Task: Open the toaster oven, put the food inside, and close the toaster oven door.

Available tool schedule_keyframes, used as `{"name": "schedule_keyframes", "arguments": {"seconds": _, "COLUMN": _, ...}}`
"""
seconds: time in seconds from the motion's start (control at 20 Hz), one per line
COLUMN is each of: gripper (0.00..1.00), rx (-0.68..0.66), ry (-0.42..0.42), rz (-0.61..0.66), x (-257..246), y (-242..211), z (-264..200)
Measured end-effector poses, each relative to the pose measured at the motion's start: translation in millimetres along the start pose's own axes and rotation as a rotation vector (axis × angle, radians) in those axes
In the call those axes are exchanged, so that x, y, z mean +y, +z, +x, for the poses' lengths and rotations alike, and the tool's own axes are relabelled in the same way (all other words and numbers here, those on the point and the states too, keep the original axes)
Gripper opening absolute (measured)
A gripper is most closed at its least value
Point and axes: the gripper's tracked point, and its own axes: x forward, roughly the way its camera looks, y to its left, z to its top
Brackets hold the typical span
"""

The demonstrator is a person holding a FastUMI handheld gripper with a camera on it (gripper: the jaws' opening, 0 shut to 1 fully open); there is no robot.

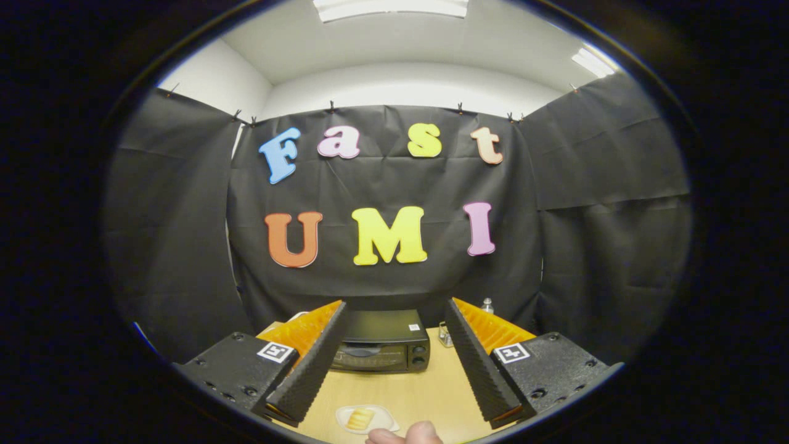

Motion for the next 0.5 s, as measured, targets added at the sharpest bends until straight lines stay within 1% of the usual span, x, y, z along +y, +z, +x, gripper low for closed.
{"name": "schedule_keyframes", "arguments": {"seconds": 0.4, "gripper": 1.00, "rx": 0.026, "ry": -0.004, "rz": -0.001, "x": 5, "y": -11, "z": 15}}
{"name": "schedule_keyframes", "arguments": {"seconds": 0.5, "gripper": 1.00, "rx": 0.042, "ry": -0.006, "rz": 0.002, "x": 7, "y": -19, "z": 22}}
